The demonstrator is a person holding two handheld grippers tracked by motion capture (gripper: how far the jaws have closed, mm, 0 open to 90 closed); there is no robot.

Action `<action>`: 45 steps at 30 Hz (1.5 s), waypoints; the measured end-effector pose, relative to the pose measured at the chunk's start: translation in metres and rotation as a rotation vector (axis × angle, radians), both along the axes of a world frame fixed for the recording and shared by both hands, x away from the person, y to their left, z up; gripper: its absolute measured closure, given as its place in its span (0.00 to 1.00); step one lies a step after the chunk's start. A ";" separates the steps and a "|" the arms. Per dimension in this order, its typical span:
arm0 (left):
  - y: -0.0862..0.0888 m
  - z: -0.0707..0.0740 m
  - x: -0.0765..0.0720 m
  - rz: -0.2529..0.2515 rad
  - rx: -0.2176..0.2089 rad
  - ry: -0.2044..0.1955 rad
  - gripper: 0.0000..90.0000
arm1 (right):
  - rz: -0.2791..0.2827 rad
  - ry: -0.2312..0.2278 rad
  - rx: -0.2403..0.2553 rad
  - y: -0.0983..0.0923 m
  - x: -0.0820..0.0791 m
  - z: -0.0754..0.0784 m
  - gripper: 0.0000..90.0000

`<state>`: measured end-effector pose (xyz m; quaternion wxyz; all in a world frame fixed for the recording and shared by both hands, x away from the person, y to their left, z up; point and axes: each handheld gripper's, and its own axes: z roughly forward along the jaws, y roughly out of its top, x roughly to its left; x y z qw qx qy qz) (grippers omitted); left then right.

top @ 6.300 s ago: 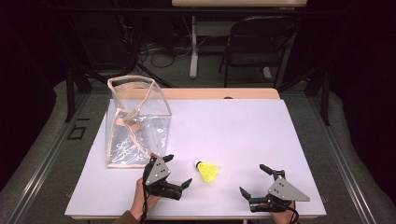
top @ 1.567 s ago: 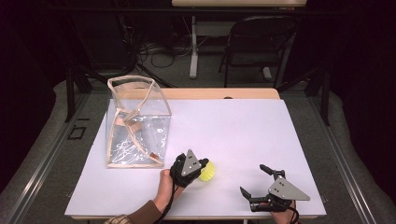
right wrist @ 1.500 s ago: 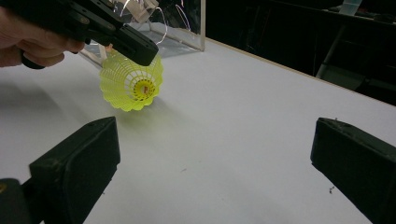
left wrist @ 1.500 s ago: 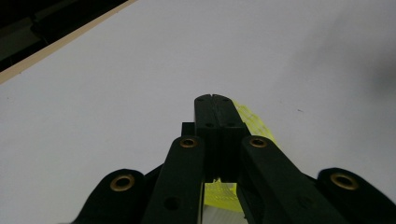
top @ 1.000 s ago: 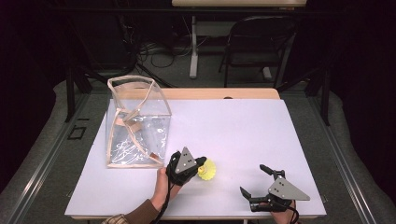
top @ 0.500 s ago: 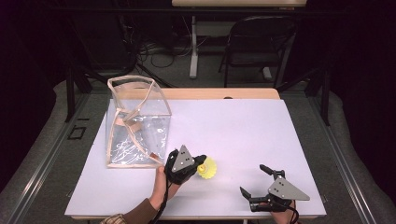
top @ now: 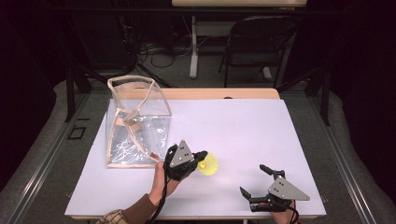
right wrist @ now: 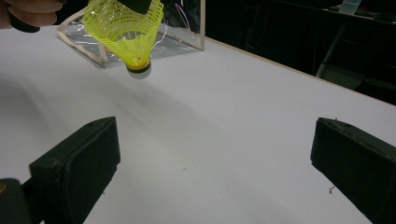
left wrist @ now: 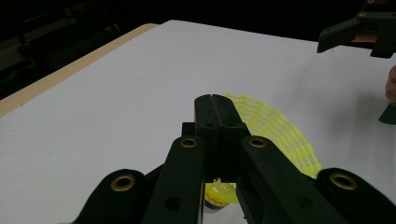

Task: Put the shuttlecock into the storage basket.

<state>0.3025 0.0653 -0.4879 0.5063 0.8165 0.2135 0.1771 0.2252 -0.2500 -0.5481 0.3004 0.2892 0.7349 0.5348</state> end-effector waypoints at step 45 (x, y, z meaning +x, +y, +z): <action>0.001 0.038 0.017 -0.031 -0.032 -0.011 1.00 | -0.005 0.004 -0.007 0.001 0.000 -0.001 0.01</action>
